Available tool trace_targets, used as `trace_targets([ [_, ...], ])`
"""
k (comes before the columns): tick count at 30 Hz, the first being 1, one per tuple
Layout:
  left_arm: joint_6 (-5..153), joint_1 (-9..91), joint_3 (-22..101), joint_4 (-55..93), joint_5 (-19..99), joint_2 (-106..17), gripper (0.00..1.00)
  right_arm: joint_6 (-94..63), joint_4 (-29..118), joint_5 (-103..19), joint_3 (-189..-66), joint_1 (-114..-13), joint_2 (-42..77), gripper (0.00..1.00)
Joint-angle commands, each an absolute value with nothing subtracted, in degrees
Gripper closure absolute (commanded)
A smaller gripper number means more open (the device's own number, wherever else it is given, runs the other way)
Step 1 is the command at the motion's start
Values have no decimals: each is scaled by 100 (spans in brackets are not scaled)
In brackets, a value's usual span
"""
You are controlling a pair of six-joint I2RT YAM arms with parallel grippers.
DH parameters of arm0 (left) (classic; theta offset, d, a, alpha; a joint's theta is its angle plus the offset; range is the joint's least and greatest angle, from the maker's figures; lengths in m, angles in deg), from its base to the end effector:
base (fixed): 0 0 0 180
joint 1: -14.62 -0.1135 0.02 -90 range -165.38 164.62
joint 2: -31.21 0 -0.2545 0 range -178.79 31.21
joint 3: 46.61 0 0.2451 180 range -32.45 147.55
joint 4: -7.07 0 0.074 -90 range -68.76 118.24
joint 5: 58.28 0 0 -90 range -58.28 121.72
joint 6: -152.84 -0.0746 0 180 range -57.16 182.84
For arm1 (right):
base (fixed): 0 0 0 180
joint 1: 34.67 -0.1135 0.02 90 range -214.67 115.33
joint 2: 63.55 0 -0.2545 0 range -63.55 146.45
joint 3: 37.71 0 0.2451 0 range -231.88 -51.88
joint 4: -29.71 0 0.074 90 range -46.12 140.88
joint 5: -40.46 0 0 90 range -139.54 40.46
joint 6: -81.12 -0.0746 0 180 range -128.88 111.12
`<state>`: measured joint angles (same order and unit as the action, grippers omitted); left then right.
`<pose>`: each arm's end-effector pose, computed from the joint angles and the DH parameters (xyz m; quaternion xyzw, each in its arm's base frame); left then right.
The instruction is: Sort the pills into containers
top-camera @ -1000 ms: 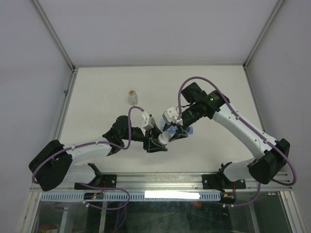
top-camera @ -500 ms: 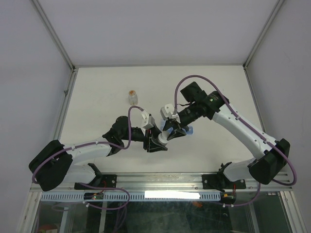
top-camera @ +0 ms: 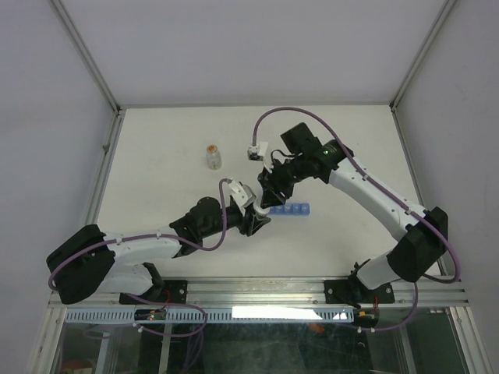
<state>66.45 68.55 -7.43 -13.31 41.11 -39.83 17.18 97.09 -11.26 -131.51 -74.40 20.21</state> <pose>0.1610 -0.2417 0.1954 0.3750 0.6764 -0.3591 0.5224 0.2052 0.2306 0.2976 -0.5698 0.7112 0.3440 0.2263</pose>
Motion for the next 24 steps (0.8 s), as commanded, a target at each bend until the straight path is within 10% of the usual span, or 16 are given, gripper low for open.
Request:
trace_targets([
  [1, 6215, 6894, -215, -1677, 2806, -4118, 100, 870, 9779, -1032, -13648, -7387, 2084, 51],
  [6, 6120, 6888, -512, -1709, 3392, -3919, 100, 1402, 9874, -422, -14001, -6832, 1818, 2],
  [16, 6956, 6255, -886, -2417, 7072, -3562, 100, 7652, 12034, 1359, -13257, -6668, 1003, 1],
  [24, 7186, 6233, -530, -2319, 7946, -3812, 100, 6529, 11189, 1135, -13326, -6947, 1301, 11],
])
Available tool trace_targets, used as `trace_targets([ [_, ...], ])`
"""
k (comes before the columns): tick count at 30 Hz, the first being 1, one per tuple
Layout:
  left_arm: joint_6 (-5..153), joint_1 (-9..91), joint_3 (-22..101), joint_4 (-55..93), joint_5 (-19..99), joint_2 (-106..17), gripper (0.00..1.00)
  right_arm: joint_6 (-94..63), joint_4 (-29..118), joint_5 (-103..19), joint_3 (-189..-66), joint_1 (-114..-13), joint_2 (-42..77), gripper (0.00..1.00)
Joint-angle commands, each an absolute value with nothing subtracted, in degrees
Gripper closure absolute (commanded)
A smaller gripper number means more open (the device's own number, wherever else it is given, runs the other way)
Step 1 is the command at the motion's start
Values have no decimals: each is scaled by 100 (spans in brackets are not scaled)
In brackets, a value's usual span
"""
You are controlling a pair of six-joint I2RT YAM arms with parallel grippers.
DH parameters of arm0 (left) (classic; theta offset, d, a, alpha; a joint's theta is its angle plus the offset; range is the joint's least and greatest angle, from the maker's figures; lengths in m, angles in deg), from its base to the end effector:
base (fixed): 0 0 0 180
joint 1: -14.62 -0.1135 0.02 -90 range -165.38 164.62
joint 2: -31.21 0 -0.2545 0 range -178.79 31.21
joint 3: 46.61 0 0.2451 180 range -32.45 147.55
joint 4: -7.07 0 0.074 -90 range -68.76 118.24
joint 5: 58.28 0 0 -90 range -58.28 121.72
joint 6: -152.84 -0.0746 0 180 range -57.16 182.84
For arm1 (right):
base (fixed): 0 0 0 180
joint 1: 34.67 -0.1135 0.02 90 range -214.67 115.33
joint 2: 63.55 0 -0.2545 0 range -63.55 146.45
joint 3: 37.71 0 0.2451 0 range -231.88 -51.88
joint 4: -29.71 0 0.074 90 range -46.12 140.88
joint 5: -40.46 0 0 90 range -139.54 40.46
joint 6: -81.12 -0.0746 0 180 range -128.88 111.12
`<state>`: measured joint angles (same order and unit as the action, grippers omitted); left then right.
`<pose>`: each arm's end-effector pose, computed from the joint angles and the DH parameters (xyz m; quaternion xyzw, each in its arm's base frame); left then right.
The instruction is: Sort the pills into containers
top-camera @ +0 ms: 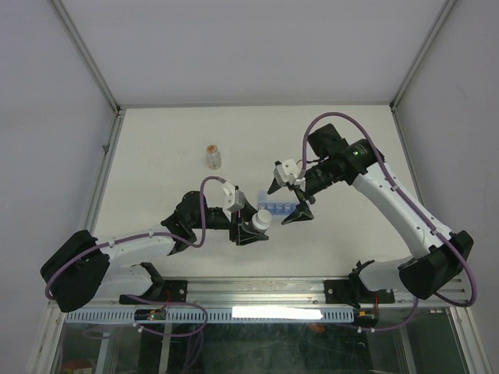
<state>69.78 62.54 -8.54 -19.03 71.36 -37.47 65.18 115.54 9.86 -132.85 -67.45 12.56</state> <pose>0.1453 -0.2319 0.2154 0.4574 0.5666 -0.5152 0.4520 0.1626 0.1811 0.3376 -0.7427 0.4271 0.3926 0.3345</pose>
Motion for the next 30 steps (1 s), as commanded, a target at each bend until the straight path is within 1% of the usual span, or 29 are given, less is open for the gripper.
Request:
trace_targets([
  [1, 7186, 6236, -500, -2315, 7964, -3847, 100, 6449, 11136, 1064, -13320, -7021, 1319, 12],
  [7, 7213, 6235, -406, -2358, 7998, -3958, 100, 6287, 11015, 1001, -13155, -7345, 1388, 22],
  [13, 7172, 6231, -397, -2297, 7980, -3949, 100, 6302, 10959, 945, -13014, -7462, 1361, 34],
  [19, 7187, 6229, -366, -2314, 7973, -3976, 100, 6135, 10843, 932, -12992, -7551, 1388, 42],
  [26, 7220, 6234, -377, -2332, 7829, -3972, 100, 5909, 10704, 969, -12959, -7580, 1348, 49],
  [30, 7222, 6231, -395, -2331, 7624, -3950, 100, 5706, 10593, 948, -12910, -7587, 1329, 57],
])
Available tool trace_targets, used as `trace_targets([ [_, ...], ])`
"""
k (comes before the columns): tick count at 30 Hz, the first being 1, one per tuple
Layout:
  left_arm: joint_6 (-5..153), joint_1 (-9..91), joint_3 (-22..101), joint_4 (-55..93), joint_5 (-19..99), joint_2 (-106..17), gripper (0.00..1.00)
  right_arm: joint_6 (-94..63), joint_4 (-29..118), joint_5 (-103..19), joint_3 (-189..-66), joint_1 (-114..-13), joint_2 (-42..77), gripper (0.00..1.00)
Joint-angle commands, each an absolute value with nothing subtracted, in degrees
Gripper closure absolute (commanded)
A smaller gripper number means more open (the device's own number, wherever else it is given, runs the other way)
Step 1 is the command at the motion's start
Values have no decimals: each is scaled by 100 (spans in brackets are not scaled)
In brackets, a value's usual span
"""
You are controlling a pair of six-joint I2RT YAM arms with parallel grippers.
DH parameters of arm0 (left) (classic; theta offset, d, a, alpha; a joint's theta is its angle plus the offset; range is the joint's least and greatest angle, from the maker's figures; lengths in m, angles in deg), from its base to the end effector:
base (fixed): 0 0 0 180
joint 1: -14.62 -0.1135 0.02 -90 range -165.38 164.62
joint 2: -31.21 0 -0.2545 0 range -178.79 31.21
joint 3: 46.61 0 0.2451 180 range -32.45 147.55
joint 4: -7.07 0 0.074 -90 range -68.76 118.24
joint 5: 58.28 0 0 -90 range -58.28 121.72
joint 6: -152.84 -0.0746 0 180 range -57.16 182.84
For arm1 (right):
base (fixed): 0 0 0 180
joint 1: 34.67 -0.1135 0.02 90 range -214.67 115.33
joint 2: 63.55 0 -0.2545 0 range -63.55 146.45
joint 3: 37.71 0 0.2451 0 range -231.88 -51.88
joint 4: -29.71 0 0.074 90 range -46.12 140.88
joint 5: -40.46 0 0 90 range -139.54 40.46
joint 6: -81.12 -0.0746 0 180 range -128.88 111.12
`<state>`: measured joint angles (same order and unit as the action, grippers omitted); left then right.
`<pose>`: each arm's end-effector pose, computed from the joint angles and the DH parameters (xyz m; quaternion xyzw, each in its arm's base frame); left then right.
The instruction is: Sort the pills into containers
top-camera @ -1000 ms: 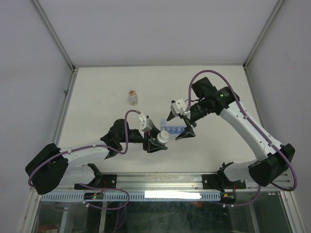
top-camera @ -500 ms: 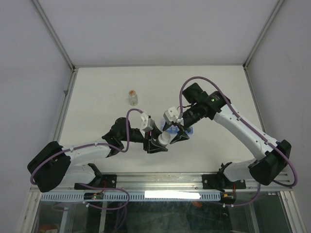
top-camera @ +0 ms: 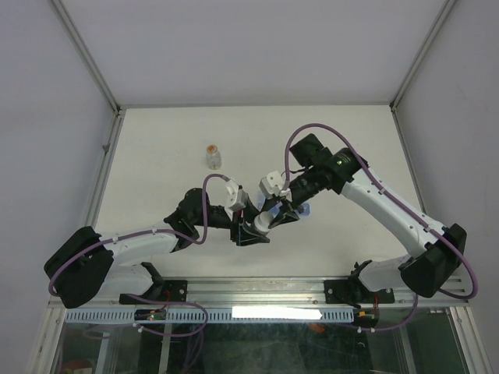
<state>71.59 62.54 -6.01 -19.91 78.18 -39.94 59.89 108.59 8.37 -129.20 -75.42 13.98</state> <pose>0.1435 -0.2396 0.2220 0.4789 0.5404 -0.5517 0.4174 0.1489 0.2118 0.3182 -0.7583 0.4070 0.4125 0.2987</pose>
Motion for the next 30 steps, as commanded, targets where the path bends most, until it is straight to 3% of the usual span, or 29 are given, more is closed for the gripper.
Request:
trace_targets([
  [1, 7216, 6231, -404, -2330, 7575, -3939, 100, 5673, 10580, 942, -12899, -7589, 1327, 58],
  [11, 7339, 6234, -730, -2835, 5947, -3767, 100, 4637, 10168, 531, -12770, -7589, 1387, 79],
  [17, 7181, 6493, -974, -3105, 3757, -3520, 100, 2506, 9037, -504, -12573, -7585, 1655, 85],
  [20, 6990, 6520, -680, -2342, 2776, -3577, 100, 1058, 8646, -1321, -12644, -7580, 1993, 98],
  [23, 6821, 6523, -652, -2070, 2322, -3703, 100, 344, 8641, -1391, -12781, -7566, 2209, 100],
  [24, 6798, 6520, -691, -2042, 2293, -3734, 100, 254, 8649, -1151, -12818, -7545, 2229, 98],
  [26, 6780, 6525, -813, -2032, 2326, -3755, 100, 178, 8711, -374, -12928, -7430, 2242, 54],
  [27, 6793, 6521, -907, -2074, 2392, -3739, 100, 156, 8772, 3, -13033, -7308, 2241, 39],
  [30, 6848, 6516, -1205, -2197, 2723, -3575, 100, 348, 8987, 623, -13425, -6874, 2148, 15],
])
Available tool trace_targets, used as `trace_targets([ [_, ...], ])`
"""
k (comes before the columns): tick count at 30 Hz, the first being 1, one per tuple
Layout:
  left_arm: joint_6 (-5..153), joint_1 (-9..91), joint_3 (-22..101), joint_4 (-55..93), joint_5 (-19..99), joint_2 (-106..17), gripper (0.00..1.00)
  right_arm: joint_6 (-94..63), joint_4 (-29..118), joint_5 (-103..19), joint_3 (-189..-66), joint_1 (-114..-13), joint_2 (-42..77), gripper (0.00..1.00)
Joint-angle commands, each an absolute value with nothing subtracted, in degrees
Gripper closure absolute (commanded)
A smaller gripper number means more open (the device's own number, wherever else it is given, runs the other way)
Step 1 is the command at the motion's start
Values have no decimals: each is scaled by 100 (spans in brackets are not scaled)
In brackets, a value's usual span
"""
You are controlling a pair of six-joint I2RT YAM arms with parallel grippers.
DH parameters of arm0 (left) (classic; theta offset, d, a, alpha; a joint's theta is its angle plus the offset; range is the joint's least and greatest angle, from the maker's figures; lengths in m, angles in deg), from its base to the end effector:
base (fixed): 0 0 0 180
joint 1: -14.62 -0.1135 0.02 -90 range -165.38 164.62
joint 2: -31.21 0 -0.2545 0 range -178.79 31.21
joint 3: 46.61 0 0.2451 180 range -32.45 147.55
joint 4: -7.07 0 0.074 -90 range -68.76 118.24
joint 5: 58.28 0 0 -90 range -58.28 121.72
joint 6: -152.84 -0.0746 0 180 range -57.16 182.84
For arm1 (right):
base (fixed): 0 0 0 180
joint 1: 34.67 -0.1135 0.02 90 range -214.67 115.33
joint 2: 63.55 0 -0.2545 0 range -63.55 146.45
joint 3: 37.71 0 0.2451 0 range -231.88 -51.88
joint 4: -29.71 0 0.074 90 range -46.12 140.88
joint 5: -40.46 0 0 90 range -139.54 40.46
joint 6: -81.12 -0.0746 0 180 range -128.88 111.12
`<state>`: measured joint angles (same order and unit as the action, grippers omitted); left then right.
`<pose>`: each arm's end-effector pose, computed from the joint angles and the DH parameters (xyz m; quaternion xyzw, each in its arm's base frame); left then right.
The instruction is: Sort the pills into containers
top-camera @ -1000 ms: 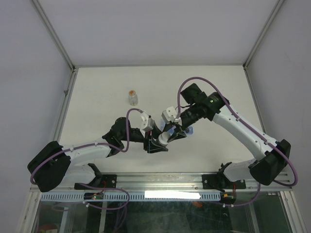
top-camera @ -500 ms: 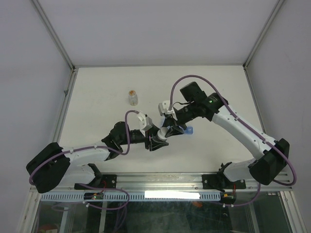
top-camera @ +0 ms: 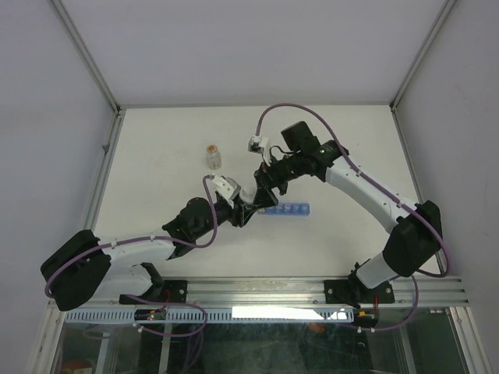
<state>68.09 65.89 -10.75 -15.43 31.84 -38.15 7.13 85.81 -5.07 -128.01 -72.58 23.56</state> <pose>0.1754 -0.2190 0.1880 0.3022 0.7100 -0.3019 0.5599 0.2272 0.2431 0.2798 -0.5051 0.7276 0.4081 0.2209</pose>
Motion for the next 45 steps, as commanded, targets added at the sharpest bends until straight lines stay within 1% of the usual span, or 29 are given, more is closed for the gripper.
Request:
trace_targets([
  [1, 6852, 6520, -1309, -2243, 2894, -3497, 100, 530, 9057, 665, -13537, -6750, 2091, 10],
  [5, 6890, 6503, -1735, -2565, 3645, -3094, 100, 1343, 9262, 786, -13578, -6497, 1767, 3],
  [7, 6917, 6443, -1843, -2697, 4304, -2925, 100, 2133, 9490, 1028, -13545, -6482, 1573, 1],
  [8, 6947, 6386, -1827, -2728, 4905, -2870, 100, 2499, 9582, 1236, -13487, -6485, 1483, 1],
  [9, 6979, 6340, -1768, -2689, 5410, -2829, 100, 2977, 9888, 1507, -13443, -6474, 1416, 1],
  [11, 7010, 6289, -1533, -2465, 6389, -2820, 100, 4618, 10753, 2016, -13382, -6489, 1314, 1],
  [12, 7007, 6272, -1395, -2299, 6752, -2851, 100, 5286, 11074, 2088, -13354, -6523, 1283, 1],
  [14, 7012, 6278, -1136, -2030, 7312, -2944, 100, 6117, 11433, 1879, -13399, -6689, 1293, 1],
  [19, 7115, 6277, -769, -1972, 8011, -3385, 100, 6314, 11411, 1259, -13449, -7160, 1326, 7],
  [21, 7179, 6270, -656, -2072, 8147, -3588, 100, 6228, 11350, 1110, -13450, -7357, 1363, 15],
  [24, 7210, 6278, -491, -2158, 8261, -3830, 100, 6249, 11364, 984, -13408, -7479, 1375, 19],
  [35, 7281, 6274, -397, -2270, 8357, -4022, 100, 6111, 11134, 768, -13011, -7669, 1295, 33],
  [45, 7291, 6278, -440, -2316, 8198, -3983, 100, 5827, 10987, 858, -12966, -7723, 1292, 48],
])
